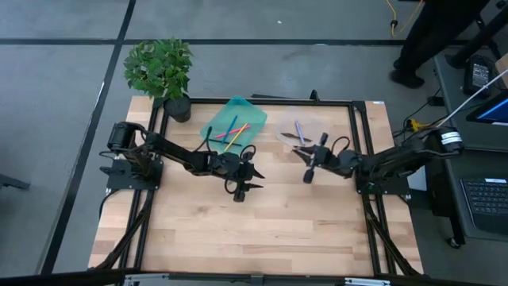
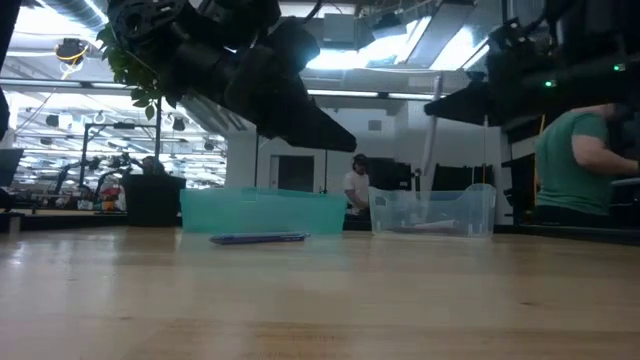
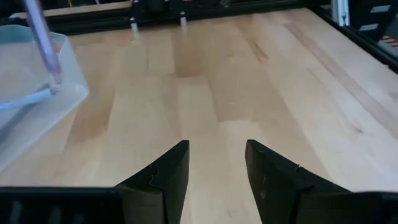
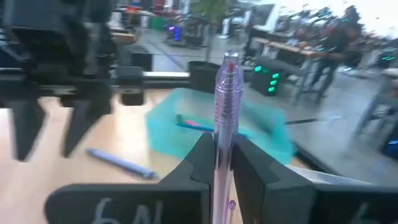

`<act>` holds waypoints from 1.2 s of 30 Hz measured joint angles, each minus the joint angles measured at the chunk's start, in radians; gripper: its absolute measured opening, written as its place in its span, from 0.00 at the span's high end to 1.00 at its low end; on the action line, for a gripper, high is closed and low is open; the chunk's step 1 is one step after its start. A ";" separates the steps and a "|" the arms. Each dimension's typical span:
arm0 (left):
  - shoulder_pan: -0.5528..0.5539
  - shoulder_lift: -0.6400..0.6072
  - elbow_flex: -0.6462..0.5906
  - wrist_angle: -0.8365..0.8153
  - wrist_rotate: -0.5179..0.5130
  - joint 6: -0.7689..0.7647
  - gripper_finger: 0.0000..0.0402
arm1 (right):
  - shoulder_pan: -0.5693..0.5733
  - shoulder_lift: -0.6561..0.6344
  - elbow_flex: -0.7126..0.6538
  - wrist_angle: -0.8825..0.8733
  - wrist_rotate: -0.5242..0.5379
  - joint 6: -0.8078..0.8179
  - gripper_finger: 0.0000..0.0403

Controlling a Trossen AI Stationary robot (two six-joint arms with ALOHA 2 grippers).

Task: Sort pens & pencils
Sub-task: Put the purple pen into the transparent bin

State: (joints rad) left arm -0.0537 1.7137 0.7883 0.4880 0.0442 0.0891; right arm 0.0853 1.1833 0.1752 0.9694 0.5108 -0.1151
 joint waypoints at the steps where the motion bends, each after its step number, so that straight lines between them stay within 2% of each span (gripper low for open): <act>1: 0.002 0.000 0.000 0.002 0.003 0.000 0.62 | 0.000 -0.021 -0.012 -0.001 0.017 -0.015 0.91; 8: 0.013 0.000 0.000 0.036 0.003 0.013 0.62 | -0.028 -0.107 -0.052 -0.061 0.109 -0.044 0.91; 14: 0.013 0.000 0.000 0.049 0.003 0.029 0.62 | -0.077 -0.120 -0.066 -0.052 0.130 -0.025 0.91; 21: 0.010 0.000 0.000 0.056 0.004 0.029 0.62 | -0.122 -0.120 -0.066 -0.046 0.236 -0.024 0.91; 26: 0.007 0.000 0.000 0.055 0.008 0.029 0.62 | -0.152 -0.120 -0.065 -0.055 0.240 -0.021 0.91; 29: 0.007 0.000 0.000 0.055 0.007 0.029 0.62 | -0.166 -0.119 -0.047 -0.139 0.229 -0.019 0.91; 32: 0.007 0.000 0.000 0.052 0.007 0.029 0.62 | -0.188 -0.119 0.018 -0.311 0.216 0.003 0.91; 36: 0.008 0.000 0.000 0.045 0.007 0.029 0.62 | -0.257 -0.119 0.140 -0.564 0.110 0.027 0.91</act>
State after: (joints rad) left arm -0.0460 1.7138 0.7883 0.5335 0.0517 0.1177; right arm -0.1719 1.0641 0.3148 0.4053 0.6207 -0.0881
